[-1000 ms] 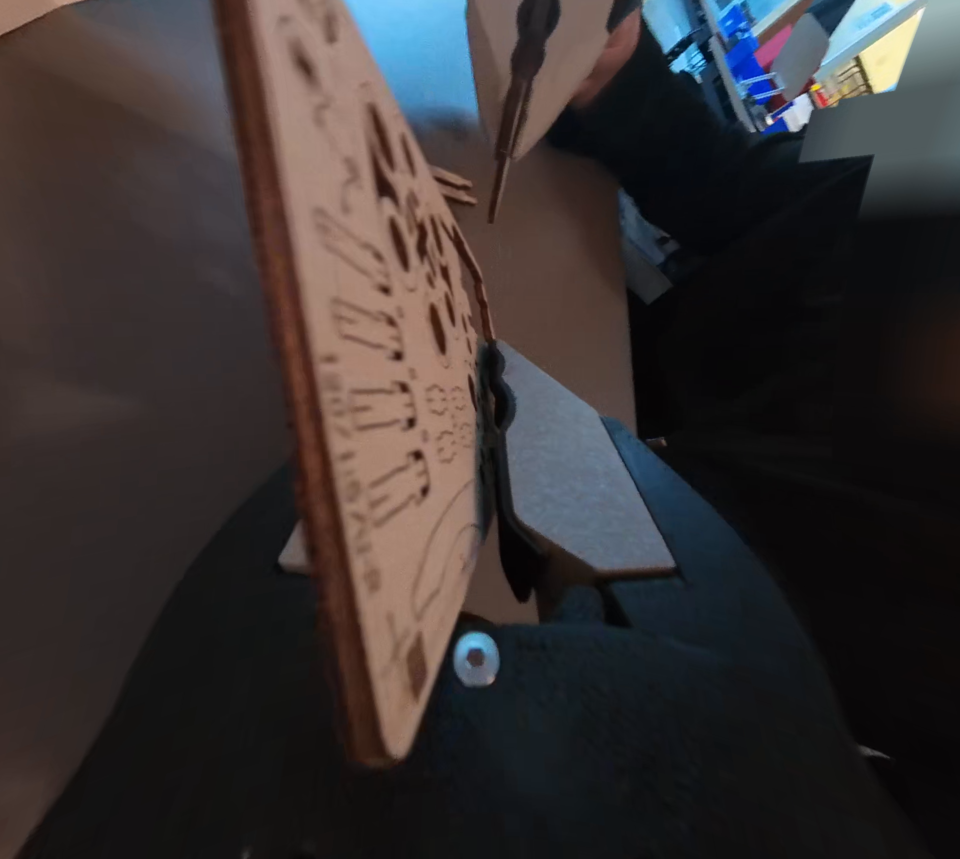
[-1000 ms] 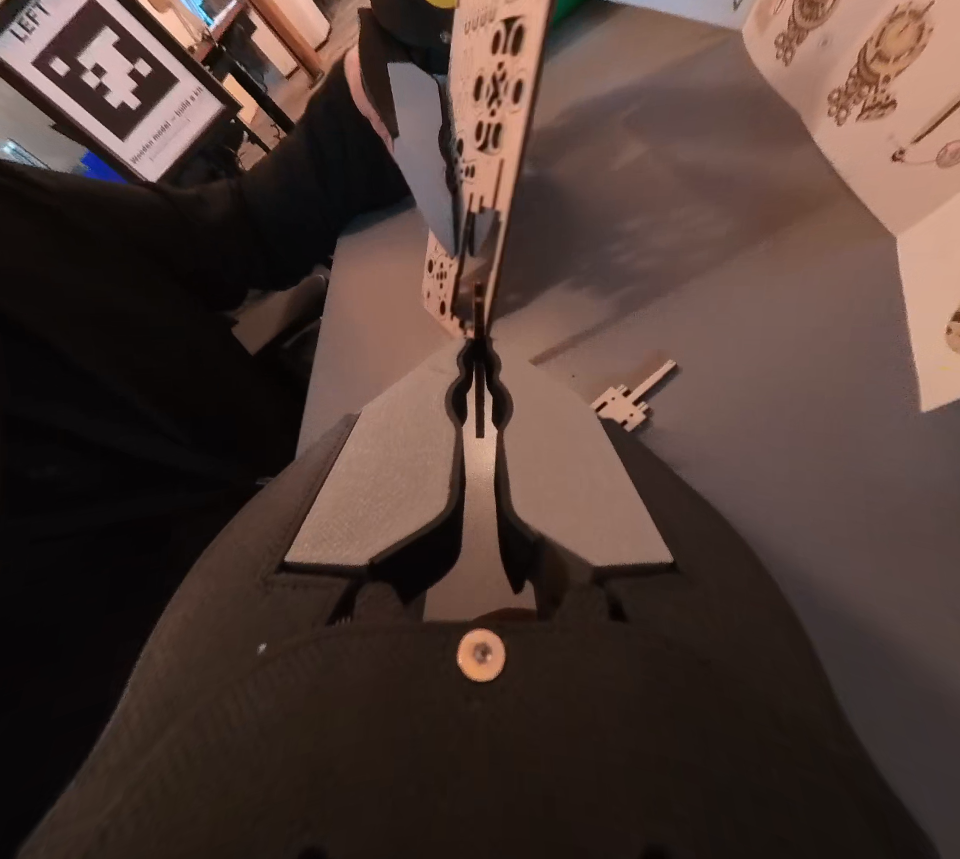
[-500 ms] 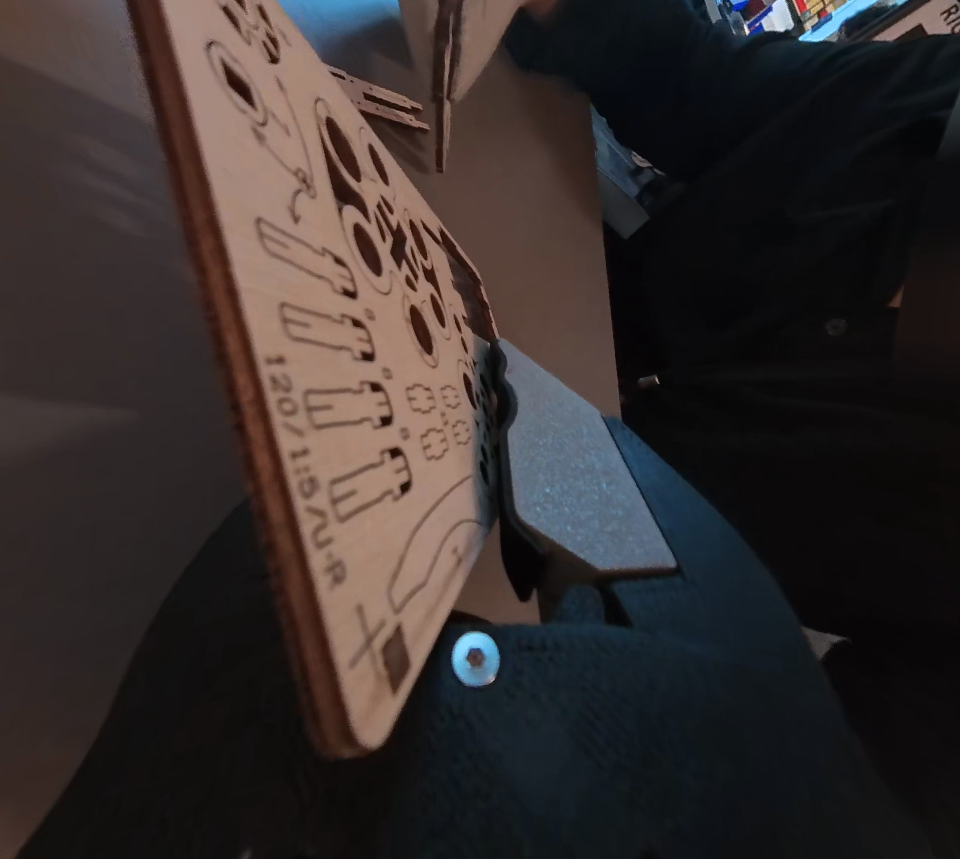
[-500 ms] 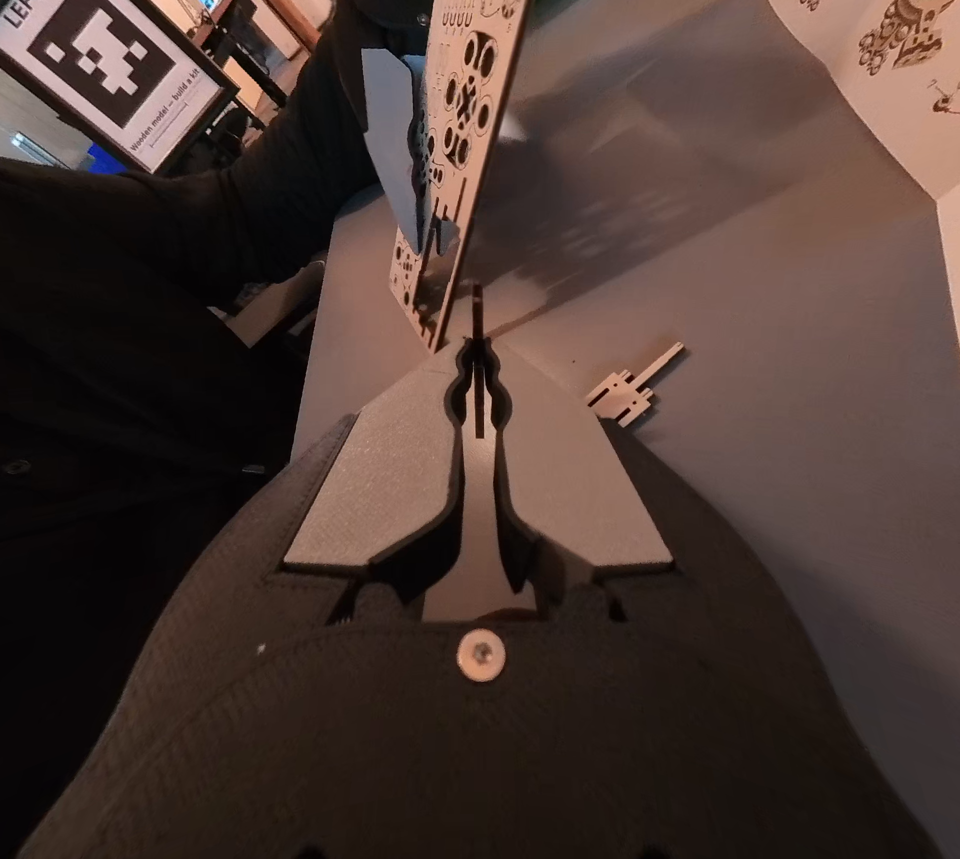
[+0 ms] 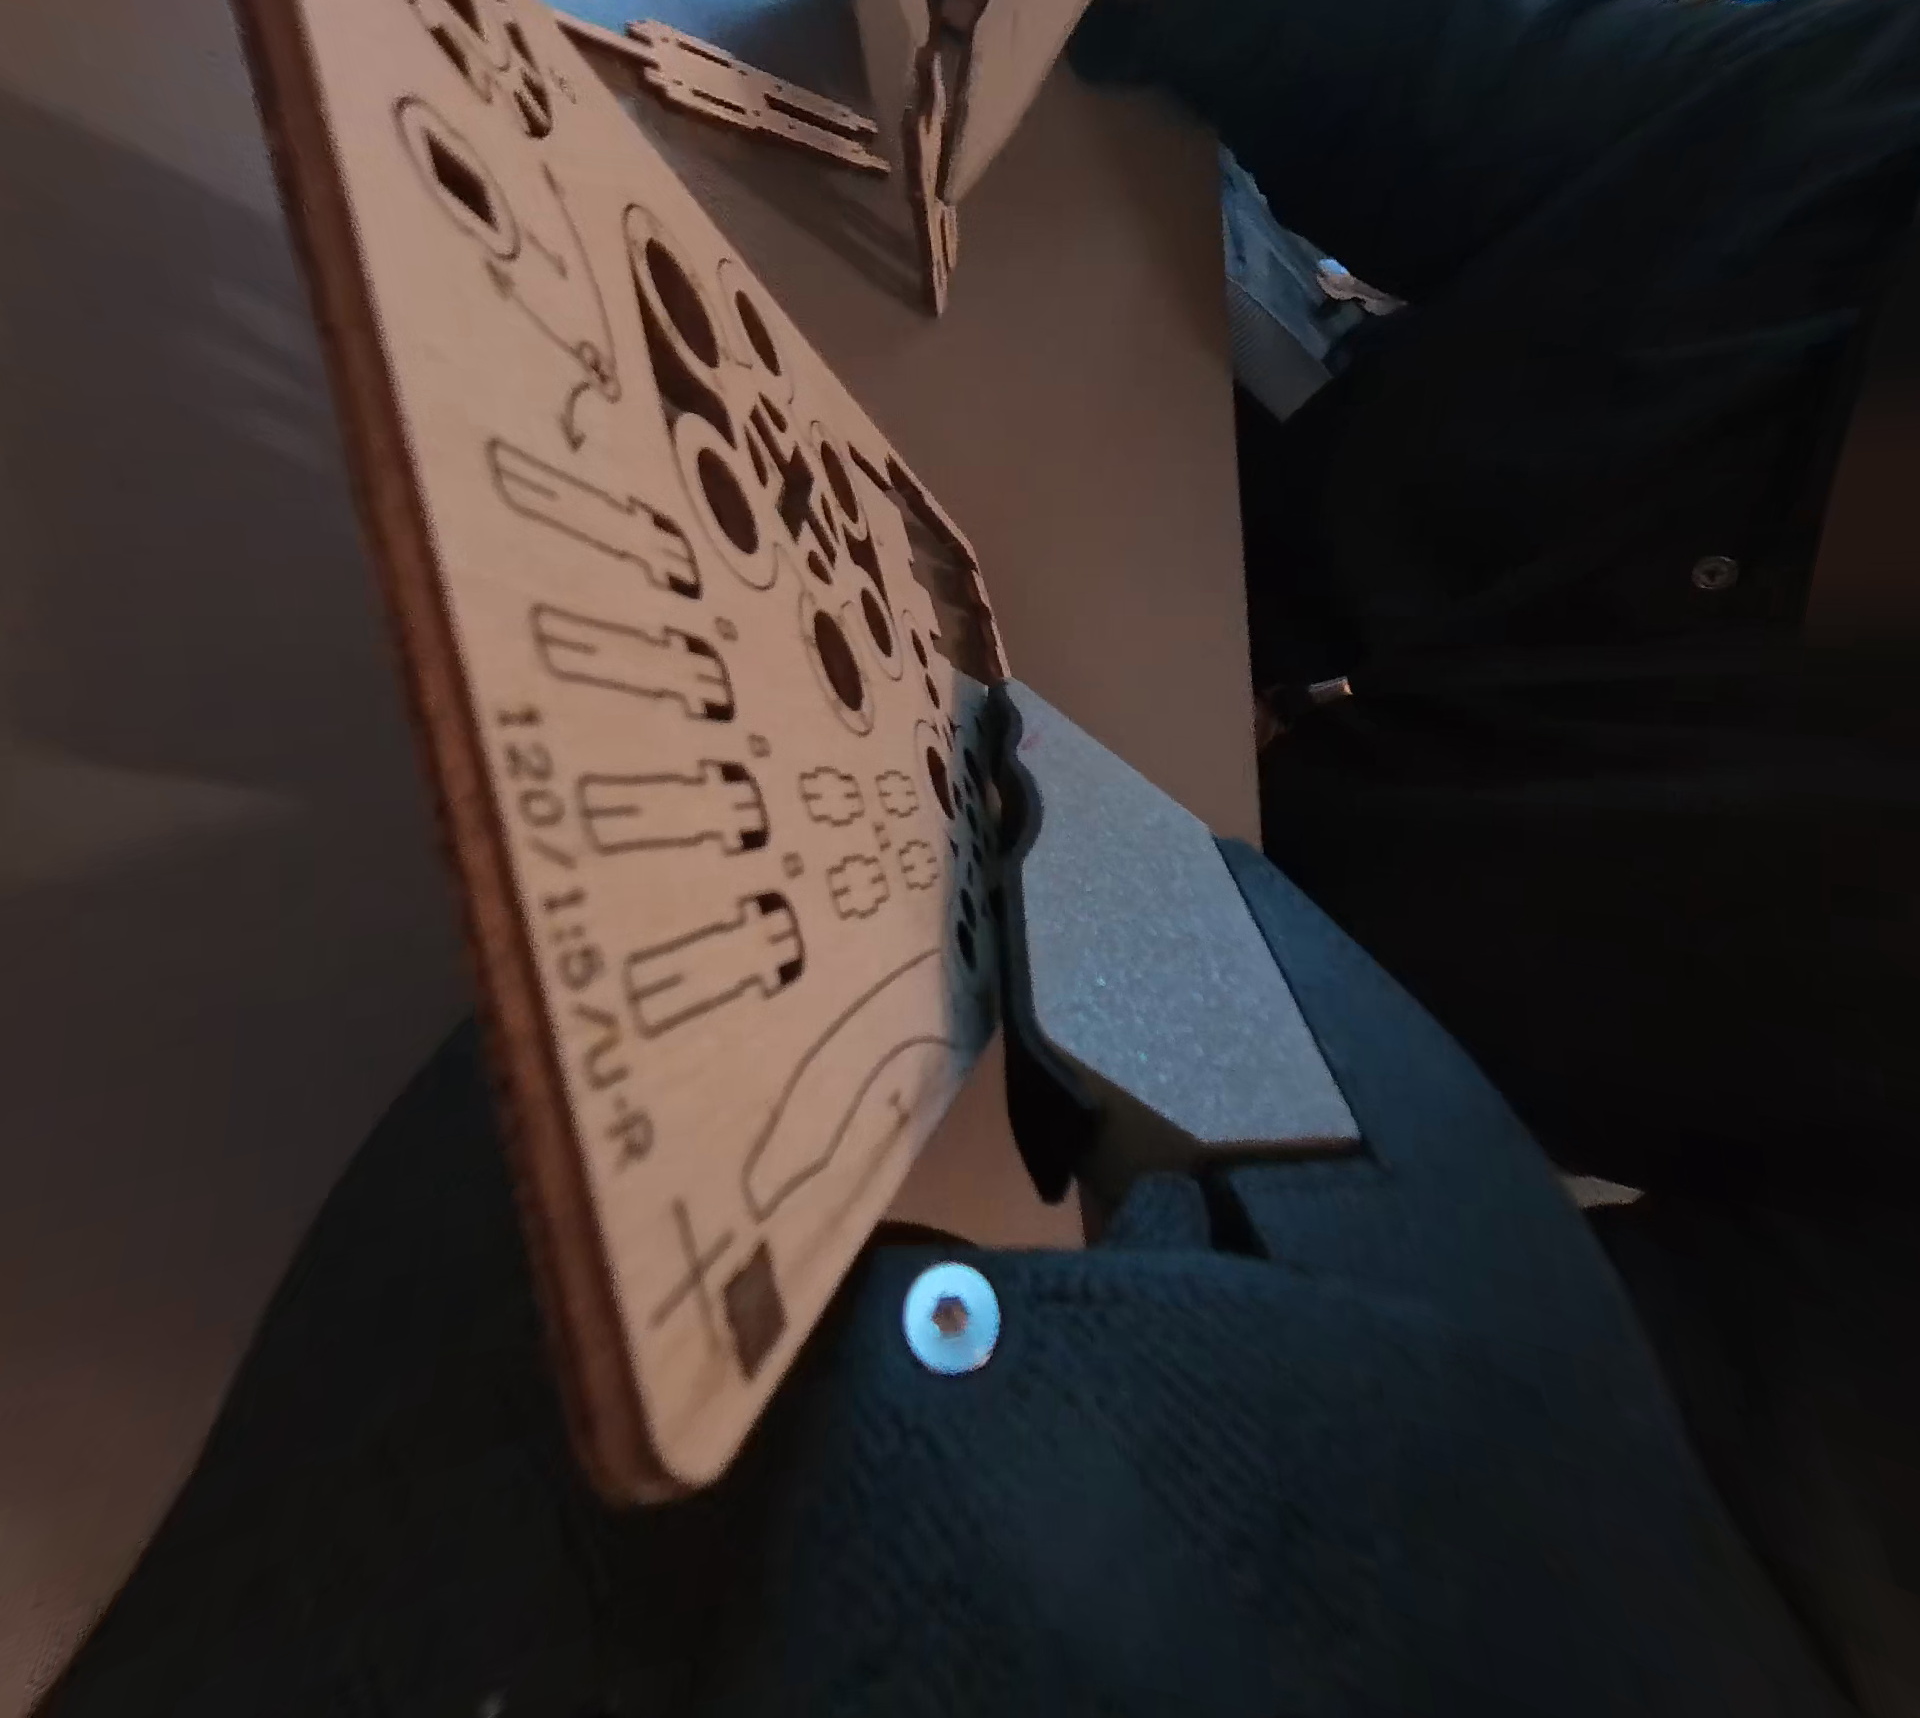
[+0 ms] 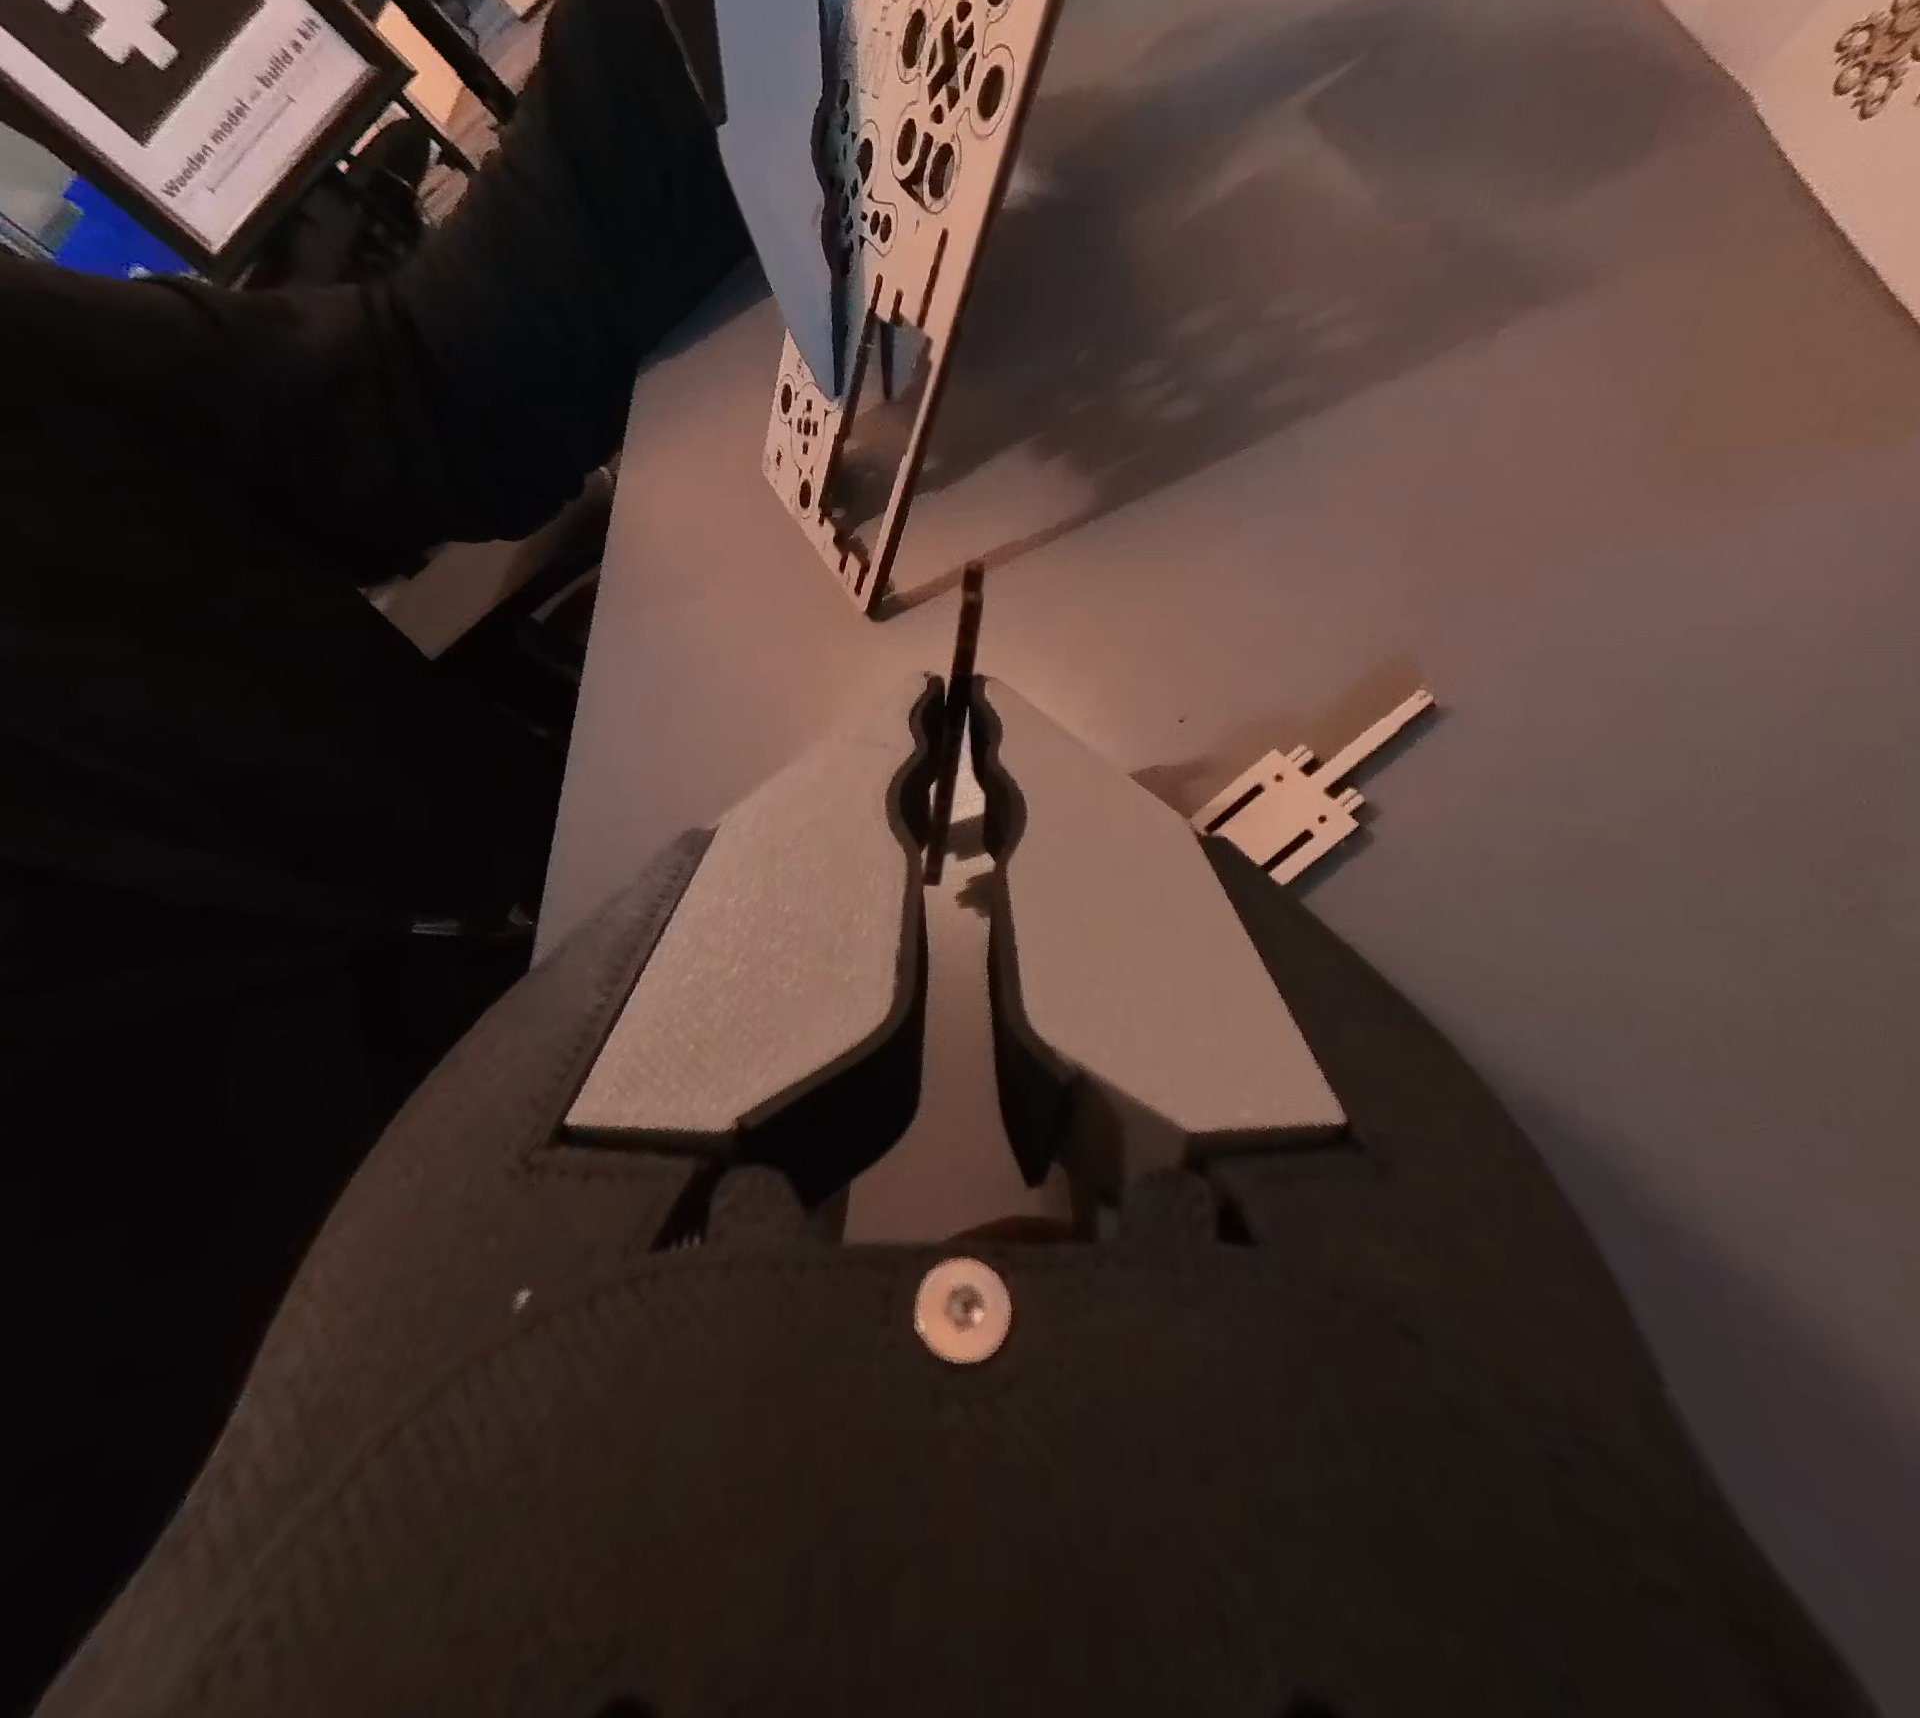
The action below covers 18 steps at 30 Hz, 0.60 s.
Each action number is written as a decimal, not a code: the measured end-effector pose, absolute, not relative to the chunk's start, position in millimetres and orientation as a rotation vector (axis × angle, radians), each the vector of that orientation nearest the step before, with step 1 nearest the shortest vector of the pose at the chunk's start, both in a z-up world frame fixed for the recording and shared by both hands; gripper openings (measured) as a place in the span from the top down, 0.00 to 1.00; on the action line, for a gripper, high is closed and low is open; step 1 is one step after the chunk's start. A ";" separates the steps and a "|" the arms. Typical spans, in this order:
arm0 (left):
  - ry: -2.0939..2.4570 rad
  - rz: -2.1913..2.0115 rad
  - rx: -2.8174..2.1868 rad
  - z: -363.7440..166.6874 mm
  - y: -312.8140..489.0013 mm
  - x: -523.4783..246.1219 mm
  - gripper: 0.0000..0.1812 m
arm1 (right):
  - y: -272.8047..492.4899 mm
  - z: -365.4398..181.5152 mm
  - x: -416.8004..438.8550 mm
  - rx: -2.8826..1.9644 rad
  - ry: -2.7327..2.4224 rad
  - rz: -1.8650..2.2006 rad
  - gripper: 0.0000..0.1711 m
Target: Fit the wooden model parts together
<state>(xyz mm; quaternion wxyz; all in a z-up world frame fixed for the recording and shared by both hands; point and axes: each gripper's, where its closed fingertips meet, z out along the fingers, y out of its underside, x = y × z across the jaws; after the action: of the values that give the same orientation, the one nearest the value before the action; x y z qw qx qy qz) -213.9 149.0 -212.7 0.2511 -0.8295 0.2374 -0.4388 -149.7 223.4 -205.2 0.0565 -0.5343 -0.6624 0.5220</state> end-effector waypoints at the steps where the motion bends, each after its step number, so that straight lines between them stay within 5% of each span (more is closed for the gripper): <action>1: 0.632 -1.185 -2.263 -213.3 149.8 -216.5 0.95 | 224.6 -205.6 -150.4 -1.622 -2.003 1.572 1.00; 18: 0.504 -1.128 -2.306 -216.5 160.4 -232.9 0.68 | 228.6 -207.9 -152.7 -1.630 -1.975 1.509 0.99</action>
<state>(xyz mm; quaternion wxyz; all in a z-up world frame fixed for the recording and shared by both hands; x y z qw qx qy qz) -232.9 160.4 -216.5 0.2598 -0.8511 0.1860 -0.4165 -152.7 228.6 -207.9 0.0842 -0.5465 -0.6621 0.5058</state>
